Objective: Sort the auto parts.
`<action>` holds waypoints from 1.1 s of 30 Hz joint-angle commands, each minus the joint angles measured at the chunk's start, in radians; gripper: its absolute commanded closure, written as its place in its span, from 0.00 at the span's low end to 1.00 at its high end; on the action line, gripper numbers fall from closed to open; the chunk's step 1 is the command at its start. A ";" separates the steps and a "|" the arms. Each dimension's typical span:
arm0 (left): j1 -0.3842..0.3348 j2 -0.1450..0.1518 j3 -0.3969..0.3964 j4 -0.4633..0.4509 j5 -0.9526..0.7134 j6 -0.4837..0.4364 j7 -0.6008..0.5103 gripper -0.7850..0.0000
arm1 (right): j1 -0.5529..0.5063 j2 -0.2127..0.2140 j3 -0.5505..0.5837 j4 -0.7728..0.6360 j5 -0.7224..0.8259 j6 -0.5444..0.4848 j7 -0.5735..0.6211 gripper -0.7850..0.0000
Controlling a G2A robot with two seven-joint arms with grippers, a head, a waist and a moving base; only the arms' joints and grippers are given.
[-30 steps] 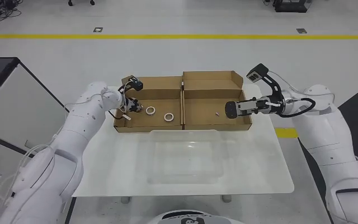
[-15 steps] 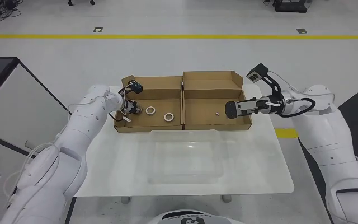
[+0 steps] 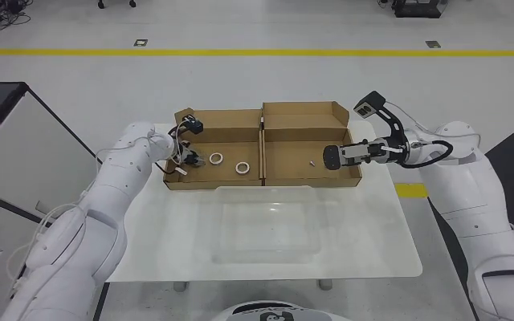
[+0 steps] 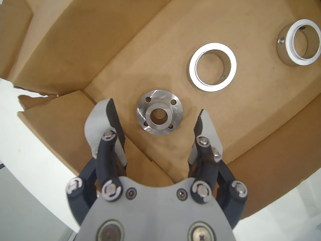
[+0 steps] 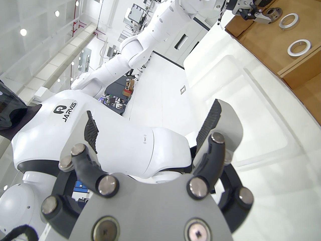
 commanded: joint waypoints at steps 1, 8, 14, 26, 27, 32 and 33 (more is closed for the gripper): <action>-0.001 0.002 -0.010 -0.006 -0.016 -0.009 0.014 0.00 | 0.000 0.000 0.000 0.000 0.000 0.000 0.000 0.00; -0.003 0.016 -0.054 -0.083 -0.090 -0.087 0.009 0.00 | 0.000 0.000 0.000 0.000 0.000 0.000 0.000 0.00; 0.045 0.049 -0.140 -0.249 -0.270 -0.195 -0.029 0.00 | 0.000 0.000 0.000 0.000 0.000 0.000 0.000 0.00; 0.309 0.167 -0.414 -0.828 -0.683 -0.092 -0.288 0.00 | 0.000 0.000 0.000 0.000 0.000 0.000 0.000 0.00; 0.336 0.177 -0.440 -0.874 -0.702 -0.065 -0.315 0.00 | 0.000 0.000 0.000 0.000 0.000 0.000 0.000 0.00; 0.463 0.214 -0.562 -1.071 -0.794 0.028 -0.373 0.00 | 0.000 0.000 0.000 0.000 0.000 0.000 0.000 0.00; 0.484 0.219 -0.582 -1.101 -0.807 0.041 -0.381 0.00 | 0.000 0.000 0.000 0.000 0.000 0.000 0.000 0.00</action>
